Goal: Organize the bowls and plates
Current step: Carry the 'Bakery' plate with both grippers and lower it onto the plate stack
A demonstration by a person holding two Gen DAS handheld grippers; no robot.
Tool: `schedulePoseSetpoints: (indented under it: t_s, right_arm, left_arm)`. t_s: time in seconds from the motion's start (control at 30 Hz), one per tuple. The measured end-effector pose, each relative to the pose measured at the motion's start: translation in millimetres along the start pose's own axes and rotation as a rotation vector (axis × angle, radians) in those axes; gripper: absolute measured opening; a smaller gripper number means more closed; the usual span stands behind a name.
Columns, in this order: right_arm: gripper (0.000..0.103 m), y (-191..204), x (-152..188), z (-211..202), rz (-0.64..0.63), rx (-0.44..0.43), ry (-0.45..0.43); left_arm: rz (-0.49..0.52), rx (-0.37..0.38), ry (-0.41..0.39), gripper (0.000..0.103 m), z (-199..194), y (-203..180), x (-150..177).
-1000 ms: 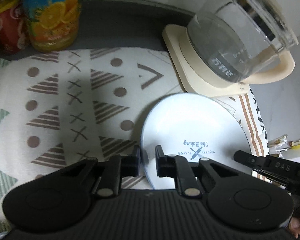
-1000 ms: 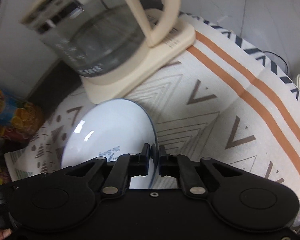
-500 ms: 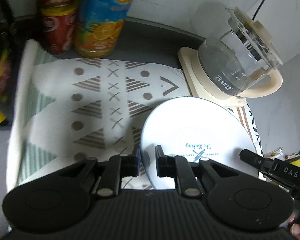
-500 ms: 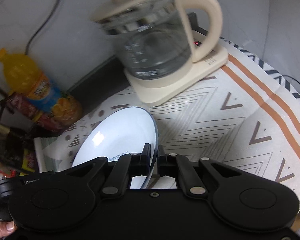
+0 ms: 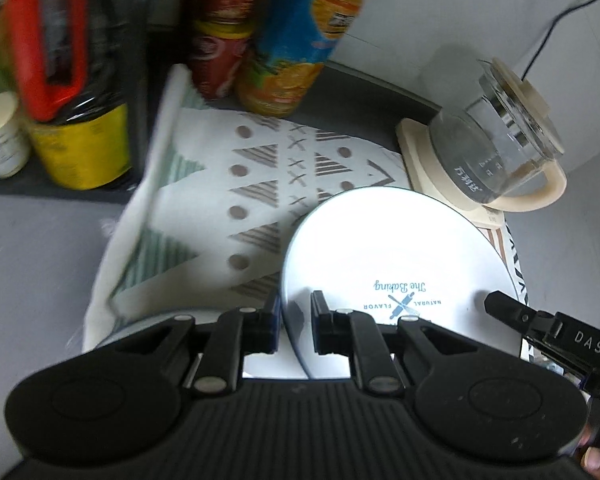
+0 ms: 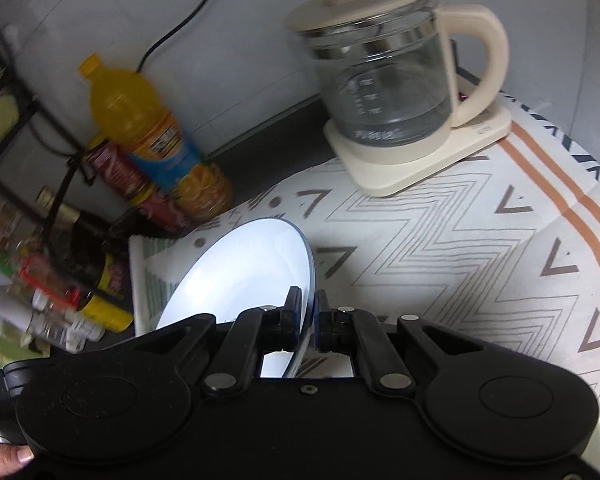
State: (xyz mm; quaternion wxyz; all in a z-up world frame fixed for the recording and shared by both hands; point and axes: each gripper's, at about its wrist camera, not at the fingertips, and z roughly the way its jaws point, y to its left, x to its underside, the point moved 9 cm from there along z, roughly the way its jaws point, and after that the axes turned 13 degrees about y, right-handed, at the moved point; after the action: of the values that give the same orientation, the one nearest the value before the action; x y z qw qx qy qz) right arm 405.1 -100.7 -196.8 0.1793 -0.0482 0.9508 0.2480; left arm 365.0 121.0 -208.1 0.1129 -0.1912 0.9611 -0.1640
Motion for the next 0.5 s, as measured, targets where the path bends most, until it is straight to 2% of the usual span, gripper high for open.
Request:
schedulePoseSetpoints:
  t_s: [0.5]
  right_arm:
    - [0.006, 35, 45, 1, -0.113, -0.084, 0.065]
  left_arm:
    - [-0.118, -0.055, -0.034, 0.013, -31, 46, 60]
